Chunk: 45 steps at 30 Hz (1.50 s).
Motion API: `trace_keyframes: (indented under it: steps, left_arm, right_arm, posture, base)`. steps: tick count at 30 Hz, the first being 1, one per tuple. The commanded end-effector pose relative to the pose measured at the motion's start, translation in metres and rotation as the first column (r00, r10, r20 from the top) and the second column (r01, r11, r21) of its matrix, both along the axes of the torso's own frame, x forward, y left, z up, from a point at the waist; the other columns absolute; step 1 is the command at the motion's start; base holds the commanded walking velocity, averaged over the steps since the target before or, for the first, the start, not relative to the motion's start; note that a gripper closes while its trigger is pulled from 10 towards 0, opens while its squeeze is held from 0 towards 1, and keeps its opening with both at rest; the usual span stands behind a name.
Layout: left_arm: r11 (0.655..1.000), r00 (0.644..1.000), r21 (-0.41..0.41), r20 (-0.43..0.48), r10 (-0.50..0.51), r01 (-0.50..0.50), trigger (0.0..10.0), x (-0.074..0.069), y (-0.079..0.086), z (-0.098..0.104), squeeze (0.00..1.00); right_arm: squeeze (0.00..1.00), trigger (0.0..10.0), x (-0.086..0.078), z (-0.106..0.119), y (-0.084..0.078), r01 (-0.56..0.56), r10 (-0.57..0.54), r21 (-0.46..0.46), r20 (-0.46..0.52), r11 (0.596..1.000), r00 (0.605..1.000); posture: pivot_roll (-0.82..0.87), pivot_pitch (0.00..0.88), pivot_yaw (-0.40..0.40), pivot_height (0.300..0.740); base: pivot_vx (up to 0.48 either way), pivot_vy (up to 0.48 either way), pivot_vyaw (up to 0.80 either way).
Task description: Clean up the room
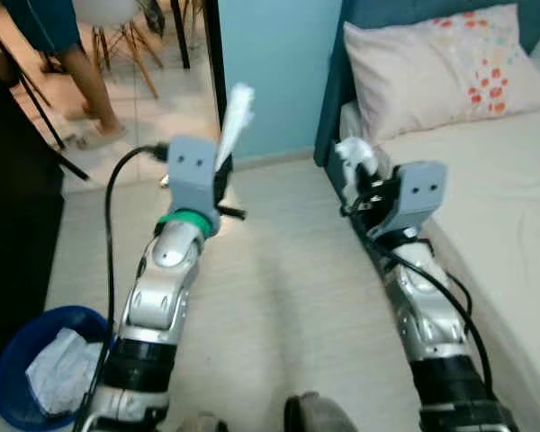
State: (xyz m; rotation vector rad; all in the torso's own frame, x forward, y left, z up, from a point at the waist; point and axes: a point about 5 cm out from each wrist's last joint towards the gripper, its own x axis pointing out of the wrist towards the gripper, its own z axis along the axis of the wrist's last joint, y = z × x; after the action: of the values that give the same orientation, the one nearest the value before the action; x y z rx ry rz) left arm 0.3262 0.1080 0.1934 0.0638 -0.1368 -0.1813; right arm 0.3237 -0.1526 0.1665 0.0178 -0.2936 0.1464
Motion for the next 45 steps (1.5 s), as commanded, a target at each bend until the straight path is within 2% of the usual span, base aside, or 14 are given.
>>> trace_keyframes:
  steps: [1,7,19,28,33,36,45]
  left_arm:
    - [1.000,1.000,0.012,-0.016,0.025,-0.025,10.0,0.000,0.008,-0.005,0.00]
    - [0.999,0.999,0.006,-0.024,0.033,-0.032,10.0,0.000,0.009,-0.006,0.00]
    - [0.999,0.999,-0.006,-0.029,0.037,-0.037,10.0,0.000,0.008,-0.006,0.00]
    - [0.997,0.995,0.017,-0.063,0.075,-0.074,10.0,0.001,0.009,-0.011,0.00]
    - [0.996,0.993,0.023,-0.073,0.090,-0.089,10.0,0.001,0.011,-0.014,0.00]
    - [0.995,0.993,0.025,-0.072,0.097,-0.095,10.0,0.002,0.013,-0.014,0.00]
    - [0.994,0.992,0.025,-0.073,0.106,-0.104,10.0,0.002,0.014,-0.014,0.00]
  right_arm:
    - [0.00,10.0,-0.001,-0.004,0.007,-0.030,0.030,0.007,-0.014,1.000,0.999]
    - [0.00,10.0,-0.003,-0.006,0.011,-0.068,0.068,0.006,-0.020,0.998,0.997]
    - [0.00,10.0,-0.005,-0.007,0.016,-0.112,0.112,0.007,-0.023,0.994,0.993]
    - [0.00,10.0,-0.006,-0.007,0.020,-0.145,0.146,0.018,-0.029,0.989,0.989]
    - [0.00,10.0,-0.006,-0.008,0.020,-0.135,0.136,0.022,-0.033,0.991,0.990]
    - [0.00,10.0,-0.004,-0.009,0.016,-0.093,0.092,-0.004,-0.045,0.996,0.995]
    - [0.00,10.0,-0.003,-0.008,0.014,-0.090,0.091,0.008,-0.042,0.996,0.995]
  posture:
    - [-0.06,0.052,0.029,0.737]
    - [-0.06,0.056,0.029,0.737]
    - [-0.06,0.058,0.030,0.737]
    - [-0.06,0.060,0.033,0.737]
    - [-0.06,0.060,0.033,0.737]
    - [-0.06,0.061,0.033,0.737]
    - [-0.06,0.062,0.031,0.737]
  base:
    - [0.469,0.000,0.68]
    - [0.396,0.000,0.77]
    - [0.000,0.000,0.76]
    - [0.000,0.000,0.00]
    - [0.000,0.000,0.00]
    - [0.000,0.000,0.79]
    - [0.000,0.000,0.79]
